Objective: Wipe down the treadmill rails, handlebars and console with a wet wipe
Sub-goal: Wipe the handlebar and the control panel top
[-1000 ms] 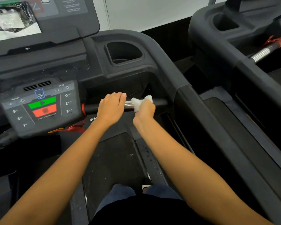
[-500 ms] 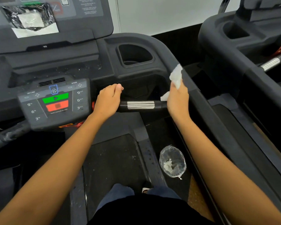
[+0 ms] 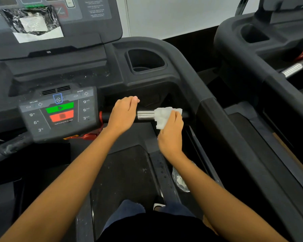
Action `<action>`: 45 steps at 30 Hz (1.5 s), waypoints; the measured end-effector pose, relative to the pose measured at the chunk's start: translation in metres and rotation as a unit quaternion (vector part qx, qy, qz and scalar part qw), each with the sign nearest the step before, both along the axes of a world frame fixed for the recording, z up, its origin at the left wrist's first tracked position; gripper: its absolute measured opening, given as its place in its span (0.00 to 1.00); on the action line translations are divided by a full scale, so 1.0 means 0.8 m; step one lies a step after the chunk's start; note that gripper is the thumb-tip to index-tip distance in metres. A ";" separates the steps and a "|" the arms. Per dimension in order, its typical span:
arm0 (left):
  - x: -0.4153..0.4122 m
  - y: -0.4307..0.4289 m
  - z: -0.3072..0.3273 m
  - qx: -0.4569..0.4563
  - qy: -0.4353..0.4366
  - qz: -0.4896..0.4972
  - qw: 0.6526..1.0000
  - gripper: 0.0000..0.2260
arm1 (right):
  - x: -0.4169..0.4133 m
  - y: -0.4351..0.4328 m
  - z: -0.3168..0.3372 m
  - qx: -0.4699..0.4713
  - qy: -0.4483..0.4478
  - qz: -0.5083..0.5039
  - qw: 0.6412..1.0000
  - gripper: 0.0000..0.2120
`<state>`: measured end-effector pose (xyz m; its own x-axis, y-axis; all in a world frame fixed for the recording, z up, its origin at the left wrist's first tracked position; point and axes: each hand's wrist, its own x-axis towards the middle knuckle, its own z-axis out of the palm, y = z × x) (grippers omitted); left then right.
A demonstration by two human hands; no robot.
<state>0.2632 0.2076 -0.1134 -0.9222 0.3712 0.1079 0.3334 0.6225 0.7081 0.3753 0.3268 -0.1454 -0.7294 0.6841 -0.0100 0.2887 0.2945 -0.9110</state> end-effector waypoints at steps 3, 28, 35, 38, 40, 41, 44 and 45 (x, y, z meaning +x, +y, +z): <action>0.001 0.007 -0.003 -0.006 -0.009 -0.003 1.000 0.19 | 0.009 -0.021 -0.012 -0.092 0.003 -0.018 0.996 0.18; -0.015 0.023 -0.005 0.011 -0.030 -0.027 0.999 0.20 | -0.060 -0.045 0.069 -0.652 0.103 -0.155 0.735 0.15; -0.017 0.016 -0.002 0.044 -0.040 -0.013 0.998 0.20 | -0.043 -0.008 0.103 -0.449 0.128 -0.143 0.873 0.12; -0.017 0.010 -0.001 0.043 -0.036 -0.010 0.998 0.20 | -0.044 0.027 0.064 -0.190 0.102 -0.050 0.975 0.06; -0.015 0.008 -0.003 0.037 -0.030 -0.014 0.999 0.20 | -0.044 0.040 0.019 0.048 -0.067 0.068 0.994 0.16; -0.015 0.008 -0.005 0.034 -0.026 -0.016 0.999 0.20 | -0.039 0.038 -0.003 0.193 -0.154 0.111 0.963 0.25; -0.017 0.007 -0.006 0.040 -0.018 -0.017 0.999 0.19 | -0.030 -0.010 -0.019 0.368 -0.167 0.133 0.905 0.35; -0.017 0.007 -0.005 0.049 -0.026 -0.014 0.998 0.19 | -0.034 -0.033 -0.015 0.392 -0.148 0.154 0.895 0.36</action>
